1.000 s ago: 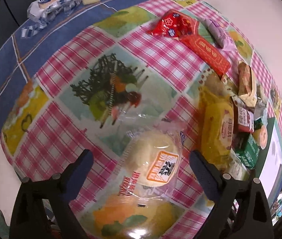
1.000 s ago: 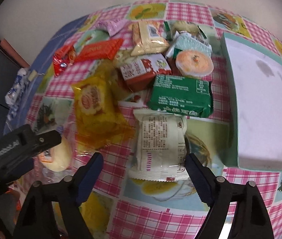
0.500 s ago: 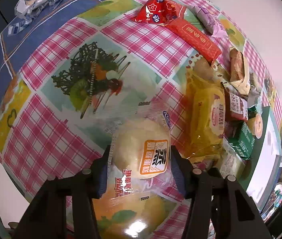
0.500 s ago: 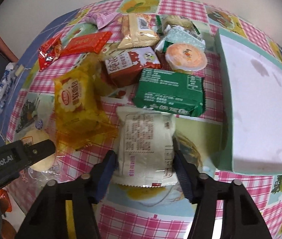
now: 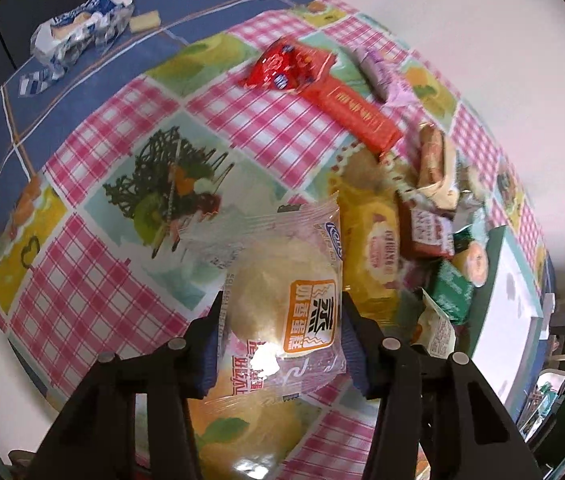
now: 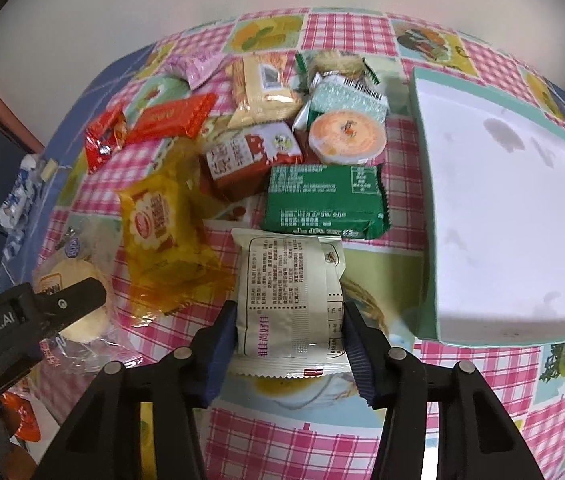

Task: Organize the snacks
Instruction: 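Carry the bun into the white tray and open the left tool while the right tool releases the packet there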

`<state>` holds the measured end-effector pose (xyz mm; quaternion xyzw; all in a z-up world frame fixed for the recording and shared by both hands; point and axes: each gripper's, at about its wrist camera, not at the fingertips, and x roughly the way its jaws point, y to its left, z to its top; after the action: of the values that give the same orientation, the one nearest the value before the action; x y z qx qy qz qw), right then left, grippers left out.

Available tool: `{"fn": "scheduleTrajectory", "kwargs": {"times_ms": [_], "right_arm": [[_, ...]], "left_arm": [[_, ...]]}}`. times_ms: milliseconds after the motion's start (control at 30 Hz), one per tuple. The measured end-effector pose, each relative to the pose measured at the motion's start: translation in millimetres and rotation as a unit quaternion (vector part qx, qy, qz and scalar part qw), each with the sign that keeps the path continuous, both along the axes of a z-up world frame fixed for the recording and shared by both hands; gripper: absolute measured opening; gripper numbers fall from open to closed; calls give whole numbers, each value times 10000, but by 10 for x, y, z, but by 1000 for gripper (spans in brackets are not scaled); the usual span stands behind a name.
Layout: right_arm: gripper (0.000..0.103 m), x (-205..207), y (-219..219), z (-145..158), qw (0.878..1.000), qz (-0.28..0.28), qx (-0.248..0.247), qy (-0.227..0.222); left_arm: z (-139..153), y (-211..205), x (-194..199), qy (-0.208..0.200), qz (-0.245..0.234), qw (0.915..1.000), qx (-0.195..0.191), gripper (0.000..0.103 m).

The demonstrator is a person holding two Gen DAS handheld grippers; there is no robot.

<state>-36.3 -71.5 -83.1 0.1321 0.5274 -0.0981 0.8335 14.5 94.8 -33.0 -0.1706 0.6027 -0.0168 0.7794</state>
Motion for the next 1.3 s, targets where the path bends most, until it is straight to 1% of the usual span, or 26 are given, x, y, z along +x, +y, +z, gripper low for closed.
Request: {"fn": "scheduleTrajectory", "kwargs": {"times_ms": [167,400,467,533,633,800,867,967,1133,1300], "right_arm": [[54,-76,-11,186,9997,-65,22,-245],[54,-136,-75,306,9991,-204,119,-348],[54,-152,-117,334,9988,-282,110,-381],[54,-173,-163,340,9984,-371,119,-409],[54,-197,-242,375,9978,-484,118,-445],[54,-264,-456,436,9959,-779,46,-457],[54,-310,-597,453,9941,-991,56,-441],[54,-411,-878,480,9888,-1437,-33,-407],[54,-614,-1424,491,9723,-2315,-154,-274],[54,-787,-1823,461,9572,-2880,-187,-201]], "left_arm": [[190,3,-45,-250,-23,9997,-35,53],[327,47,-137,-576,42,9983,-84,53],[370,23,-151,-643,12,9979,-45,53],[347,-73,-124,-697,-18,9976,-15,53],[409,-192,-127,-856,-169,9962,-8,53],[517,-582,-155,-1088,-731,9913,84,53],[540,-762,-177,-1136,-979,9887,58,53],[562,-1096,-221,-1166,-1472,9822,21,53],[520,-1727,-281,-1187,-2269,9666,107,53],[448,-2204,-271,-1167,-2724,9550,144,53]]}}
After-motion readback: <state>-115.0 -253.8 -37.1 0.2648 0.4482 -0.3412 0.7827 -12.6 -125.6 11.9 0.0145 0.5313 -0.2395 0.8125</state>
